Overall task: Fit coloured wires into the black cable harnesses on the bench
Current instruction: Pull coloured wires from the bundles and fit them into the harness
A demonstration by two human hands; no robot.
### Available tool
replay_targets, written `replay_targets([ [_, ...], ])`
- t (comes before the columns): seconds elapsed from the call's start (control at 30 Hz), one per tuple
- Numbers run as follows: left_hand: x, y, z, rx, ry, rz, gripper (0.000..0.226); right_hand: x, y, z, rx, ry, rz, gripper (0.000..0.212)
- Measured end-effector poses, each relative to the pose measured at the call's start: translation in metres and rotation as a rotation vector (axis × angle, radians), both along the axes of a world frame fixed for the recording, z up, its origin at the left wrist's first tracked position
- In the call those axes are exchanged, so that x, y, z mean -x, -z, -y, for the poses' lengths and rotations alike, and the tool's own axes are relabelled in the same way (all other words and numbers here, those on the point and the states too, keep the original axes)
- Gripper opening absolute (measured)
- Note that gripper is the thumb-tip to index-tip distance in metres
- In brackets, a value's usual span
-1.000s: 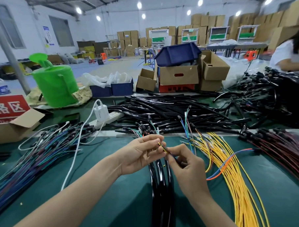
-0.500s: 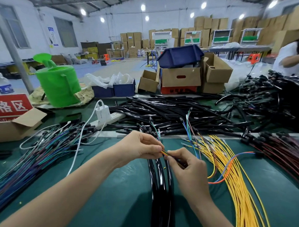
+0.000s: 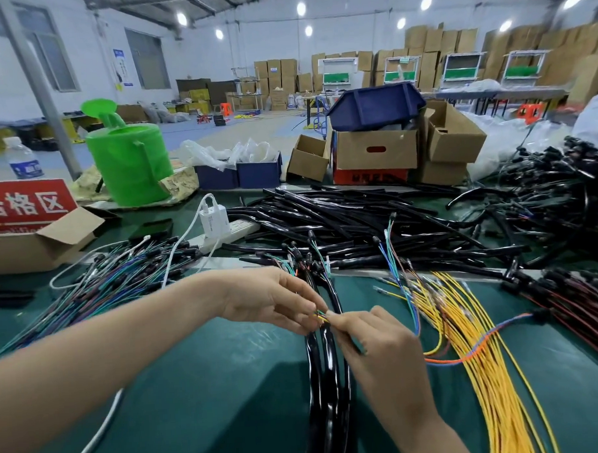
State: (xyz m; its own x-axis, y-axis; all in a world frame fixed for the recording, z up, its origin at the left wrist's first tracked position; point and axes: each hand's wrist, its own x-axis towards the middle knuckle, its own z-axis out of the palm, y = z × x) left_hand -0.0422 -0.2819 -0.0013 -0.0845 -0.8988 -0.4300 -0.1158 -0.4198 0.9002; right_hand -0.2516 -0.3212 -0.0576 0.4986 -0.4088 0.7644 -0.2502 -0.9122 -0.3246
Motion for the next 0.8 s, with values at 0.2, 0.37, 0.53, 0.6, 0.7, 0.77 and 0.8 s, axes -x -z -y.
replay_targets([
  [0.2, -0.075, 0.007, 0.02, 0.143, -0.401, 0.986, 0.011, 0.002, 0.0, 0.006, -0.095, 0.069, 0.039, 0.018],
  [0.37, -0.109, 0.038, 0.021, 0.178, -0.186, 1.314, 0.021, -0.001, 0.003, 0.003, -0.131, 0.069, 0.022, 0.022],
  [0.53, -0.118, 0.048, 0.022, 0.228, -0.273, 1.268, 0.022, -0.001, 0.007, 0.003, -0.176, 0.053, 0.022, 0.02],
  [0.6, -0.119, 0.051, 0.023, 0.199, -0.218, 1.307, 0.024, -0.002, 0.009, 0.002, -0.183, 0.04, 0.002, 0.018],
  [0.7, -0.122, 0.055, 0.032, 0.236, -0.186, 1.366, 0.025, -0.005, 0.01, -0.001, -0.157, 0.014, -0.057, 0.016],
  [0.77, -0.121, 0.055, 0.038, 0.212, -0.159, 1.393, 0.035, -0.005, 0.009, -0.002, -0.162, -0.01, -0.084, 0.015],
  [0.8, -0.12, 0.054, 0.041, 0.186, -0.125, 1.424, 0.038, -0.005, 0.009, 0.0, -0.178, -0.018, -0.081, 0.014],
])
